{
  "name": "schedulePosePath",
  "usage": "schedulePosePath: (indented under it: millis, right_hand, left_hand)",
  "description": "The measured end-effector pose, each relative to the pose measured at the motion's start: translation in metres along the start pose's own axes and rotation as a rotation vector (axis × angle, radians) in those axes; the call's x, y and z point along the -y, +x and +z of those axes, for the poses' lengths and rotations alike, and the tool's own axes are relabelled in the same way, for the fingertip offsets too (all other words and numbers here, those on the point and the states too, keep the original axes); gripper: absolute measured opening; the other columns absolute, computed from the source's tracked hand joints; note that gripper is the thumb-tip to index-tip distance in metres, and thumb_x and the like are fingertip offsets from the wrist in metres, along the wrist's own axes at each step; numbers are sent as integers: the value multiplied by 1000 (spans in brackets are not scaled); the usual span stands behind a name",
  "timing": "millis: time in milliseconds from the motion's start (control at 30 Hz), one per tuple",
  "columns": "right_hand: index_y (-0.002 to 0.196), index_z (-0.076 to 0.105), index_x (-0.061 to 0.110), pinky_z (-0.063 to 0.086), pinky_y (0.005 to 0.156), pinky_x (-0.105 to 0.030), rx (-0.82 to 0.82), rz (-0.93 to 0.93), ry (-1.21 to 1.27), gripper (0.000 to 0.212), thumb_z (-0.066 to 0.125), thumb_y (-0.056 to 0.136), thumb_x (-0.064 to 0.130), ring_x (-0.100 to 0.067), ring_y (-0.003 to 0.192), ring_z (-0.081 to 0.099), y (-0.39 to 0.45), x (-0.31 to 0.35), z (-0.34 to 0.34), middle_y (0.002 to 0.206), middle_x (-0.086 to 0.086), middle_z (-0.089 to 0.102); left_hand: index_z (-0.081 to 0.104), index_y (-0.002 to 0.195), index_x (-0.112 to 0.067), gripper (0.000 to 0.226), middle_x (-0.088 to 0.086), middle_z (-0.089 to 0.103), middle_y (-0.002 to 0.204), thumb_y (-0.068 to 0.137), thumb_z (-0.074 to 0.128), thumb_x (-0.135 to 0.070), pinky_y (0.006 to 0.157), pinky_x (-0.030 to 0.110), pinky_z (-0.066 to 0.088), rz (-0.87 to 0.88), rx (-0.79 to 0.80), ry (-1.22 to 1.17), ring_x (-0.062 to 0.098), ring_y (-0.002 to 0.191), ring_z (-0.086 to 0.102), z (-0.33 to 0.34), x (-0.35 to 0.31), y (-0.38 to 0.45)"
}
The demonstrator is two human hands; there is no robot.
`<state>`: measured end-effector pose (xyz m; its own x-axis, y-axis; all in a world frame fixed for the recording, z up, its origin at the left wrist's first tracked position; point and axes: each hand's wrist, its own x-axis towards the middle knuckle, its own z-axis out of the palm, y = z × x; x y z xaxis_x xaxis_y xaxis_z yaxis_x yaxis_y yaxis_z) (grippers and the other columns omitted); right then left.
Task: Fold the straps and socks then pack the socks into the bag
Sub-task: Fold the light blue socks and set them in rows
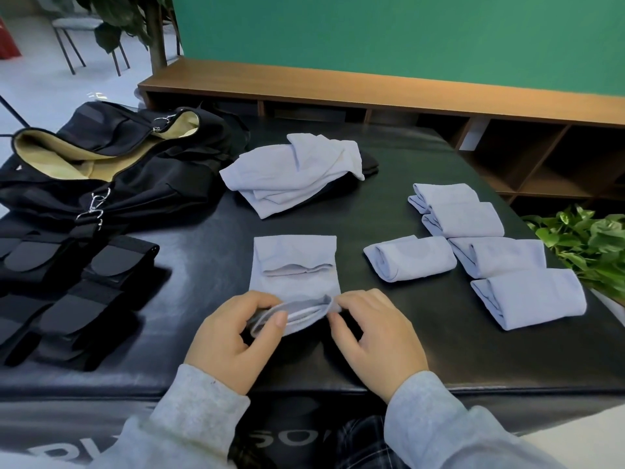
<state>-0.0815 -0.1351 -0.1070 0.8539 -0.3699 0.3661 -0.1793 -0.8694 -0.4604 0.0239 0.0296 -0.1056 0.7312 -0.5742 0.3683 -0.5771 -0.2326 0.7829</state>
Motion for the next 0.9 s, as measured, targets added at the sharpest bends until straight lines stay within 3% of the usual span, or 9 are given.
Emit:
schedulePosePath:
  millis: [67,233,333,433,633,800,900]
  right_hand:
    - [89,60,29,38,71,-19,22,46,-1,29,36,89,47,-4,85,44,3,0,-1,85,20,56]
    - [94,60,24,32,71,-20,26,99,22,22,43,96,37,-7,84,43,4,2,-3,82,17,53]
    - [94,57,26,29,67,-19,32,133,26,19,42,95,39,-6,80,40,4,3,-4,73,21,45]
    - [95,52,31,32,65,-16,65,169,37,17,41,93,44,-2,78,41,5,4,-7,71,21,43]
    - [84,51,28,36,68,-23,66,322,57,23,39,95,44,-8,77,50,11,3,-6,77,11,56]
    - [80,50,24,36,64,-27,83,407,-1,28,38,96,44,-12,73,51,19,4,-5,74,8,57]
    - [77,50,21,42,66,-30,83,437,-25,28,42,93,42,-14,71,52,20,5,-4,71,5,56]
  left_hand:
    - [60,89,-40,26,-17,64,86,74,45,-56,68,9,41,-32,8,-17,2,83,59,0,-3,0]
    - [52,96,-50,26,-23,63,98,71,55,-57,73,10,40,-152,-22,-34,-5,97,56,3,0,3]
    - [50,98,-44,15,-16,64,94,85,57,-44,72,12,37,-220,-55,3,-1,95,56,7,2,7]
    - [51,107,-34,24,-10,63,81,86,49,-45,67,15,38,-264,-93,60,3,86,56,12,2,12]
    - [43,101,-26,13,-3,56,65,92,48,-34,59,25,34,-298,-155,170,8,72,52,18,-1,23]
    - [36,93,-23,17,-1,53,73,93,45,-38,60,32,38,-318,-138,288,16,72,51,20,-2,28]
    - [35,89,-24,16,-3,51,79,92,45,-36,55,29,32,-315,-128,393,15,72,47,22,-4,31]
